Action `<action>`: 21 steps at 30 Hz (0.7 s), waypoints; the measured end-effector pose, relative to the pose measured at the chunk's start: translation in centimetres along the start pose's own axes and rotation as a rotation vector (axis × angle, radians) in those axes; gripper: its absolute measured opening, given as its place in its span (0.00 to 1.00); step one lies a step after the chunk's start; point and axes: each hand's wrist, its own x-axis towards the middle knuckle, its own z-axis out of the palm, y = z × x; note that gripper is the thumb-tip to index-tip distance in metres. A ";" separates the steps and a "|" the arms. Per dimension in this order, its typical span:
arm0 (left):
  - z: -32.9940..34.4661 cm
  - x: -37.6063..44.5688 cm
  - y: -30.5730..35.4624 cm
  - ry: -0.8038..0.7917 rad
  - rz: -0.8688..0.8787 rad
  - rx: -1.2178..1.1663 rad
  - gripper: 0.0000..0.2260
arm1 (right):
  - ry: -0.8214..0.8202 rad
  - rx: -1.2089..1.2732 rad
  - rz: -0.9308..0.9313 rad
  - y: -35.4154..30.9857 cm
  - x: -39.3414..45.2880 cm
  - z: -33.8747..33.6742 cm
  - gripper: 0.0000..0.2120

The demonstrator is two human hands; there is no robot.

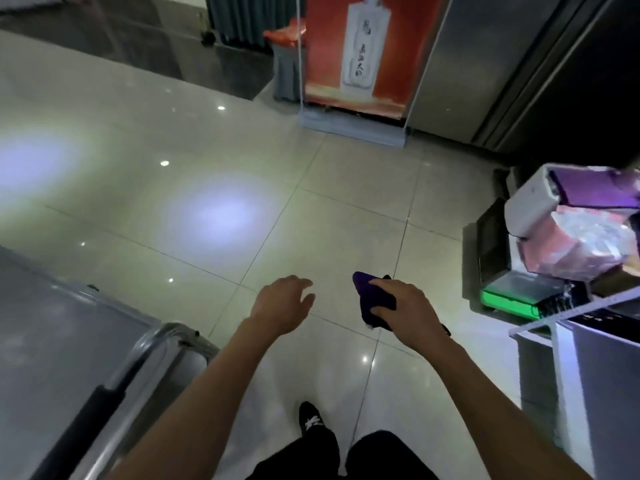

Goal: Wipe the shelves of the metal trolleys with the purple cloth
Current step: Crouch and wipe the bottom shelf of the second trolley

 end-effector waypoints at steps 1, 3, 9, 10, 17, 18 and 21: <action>-1.2 1.3 -0.4 0.016 -0.018 -0.013 0.19 | -0.008 0.008 -0.020 -0.9 2.0 -0.4 0.26; -3.3 3.6 -1.4 0.052 -0.056 -0.035 0.19 | -0.027 0.017 -0.073 -2.5 5.9 -1.1 0.25; -7.3 12.0 -4.9 0.106 -0.170 -0.068 0.19 | -0.112 0.013 -0.183 -5.9 18.5 -1.7 0.25; -7.9 13.8 -5.4 0.107 -0.191 -0.072 0.19 | -0.127 0.015 -0.193 -6.3 20.9 -1.8 0.25; -12.4 23.5 -10.1 0.114 -0.384 -0.121 0.19 | -0.258 -0.035 -0.304 -11.2 37.7 -2.4 0.25; -12.9 24.1 -11.2 0.131 -0.424 -0.134 0.19 | -0.296 -0.059 -0.340 -12.6 39.9 -2.1 0.25; -13.9 24.0 -14.7 0.193 -0.575 -0.229 0.19 | -0.401 -0.134 -0.461 -18.1 45.3 0.3 0.25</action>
